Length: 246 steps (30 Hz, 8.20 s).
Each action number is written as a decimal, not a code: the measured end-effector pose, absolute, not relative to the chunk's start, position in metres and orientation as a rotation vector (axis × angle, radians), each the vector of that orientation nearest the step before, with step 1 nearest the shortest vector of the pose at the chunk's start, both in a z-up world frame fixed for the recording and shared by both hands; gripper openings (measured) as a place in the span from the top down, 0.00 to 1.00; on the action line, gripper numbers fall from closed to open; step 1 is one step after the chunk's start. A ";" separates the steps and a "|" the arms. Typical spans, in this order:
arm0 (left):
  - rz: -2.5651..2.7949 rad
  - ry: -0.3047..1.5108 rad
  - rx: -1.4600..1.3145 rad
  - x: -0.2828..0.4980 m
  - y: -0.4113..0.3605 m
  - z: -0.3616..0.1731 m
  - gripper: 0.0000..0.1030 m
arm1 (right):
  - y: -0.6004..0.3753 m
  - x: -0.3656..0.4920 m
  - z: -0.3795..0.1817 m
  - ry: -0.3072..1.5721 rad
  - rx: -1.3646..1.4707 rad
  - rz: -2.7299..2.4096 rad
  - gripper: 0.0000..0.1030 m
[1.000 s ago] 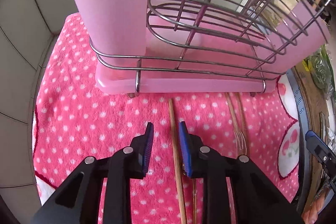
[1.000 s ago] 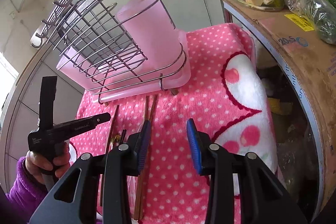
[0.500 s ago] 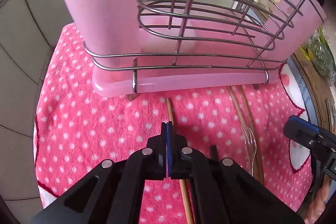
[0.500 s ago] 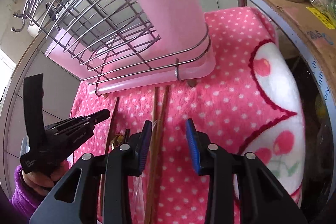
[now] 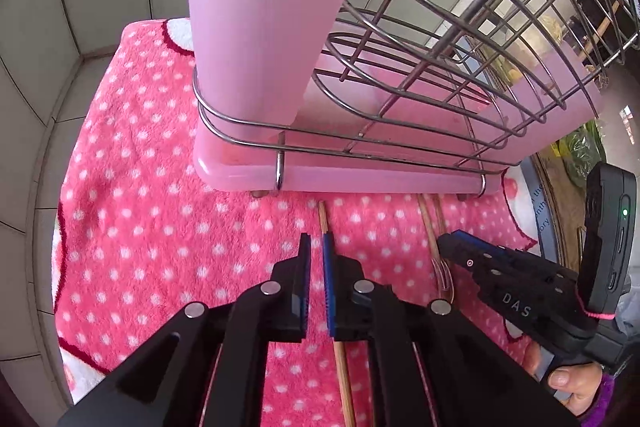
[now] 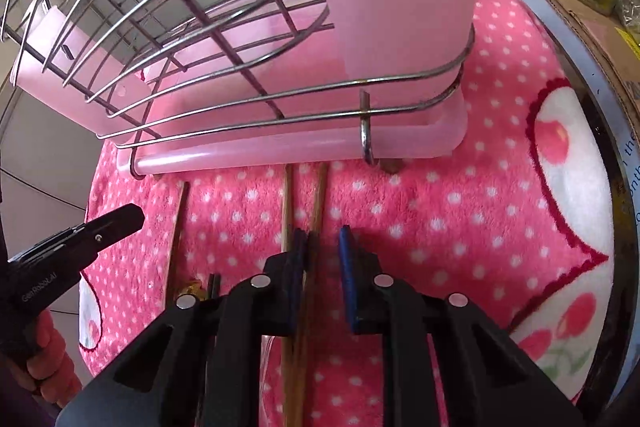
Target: Organize utensils
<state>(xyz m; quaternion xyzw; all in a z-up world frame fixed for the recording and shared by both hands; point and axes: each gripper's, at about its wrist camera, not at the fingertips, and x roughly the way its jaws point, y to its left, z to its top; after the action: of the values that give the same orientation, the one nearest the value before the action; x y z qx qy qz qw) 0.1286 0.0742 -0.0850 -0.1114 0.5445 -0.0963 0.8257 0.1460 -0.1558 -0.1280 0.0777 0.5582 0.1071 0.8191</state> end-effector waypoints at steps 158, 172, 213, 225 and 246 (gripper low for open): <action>-0.030 0.367 -0.274 0.138 0.119 0.190 0.96 | -0.269 0.149 0.183 0.416 0.234 0.241 0.95; -0.020 0.595 -0.319 0.192 0.123 0.108 0.96 | -0.266 0.203 0.122 0.661 0.252 0.242 0.95; -0.073 0.526 -0.338 0.132 0.123 0.124 0.66 | -0.263 0.115 0.078 0.614 0.207 0.168 0.55; -0.132 0.675 -0.316 0.084 0.098 0.070 0.66 | -0.233 0.078 0.003 0.791 0.190 0.266 0.55; -0.289 1.194 -0.282 0.088 0.018 -0.099 0.73 | -0.237 0.070 -0.063 0.944 0.296 0.294 0.55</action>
<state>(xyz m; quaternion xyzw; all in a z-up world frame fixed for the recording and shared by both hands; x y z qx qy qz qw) 0.0883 0.0178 -0.0986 -0.1321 0.5582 -0.1351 0.8079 0.0697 -0.2369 -0.0632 0.1416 0.4513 0.1406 0.8698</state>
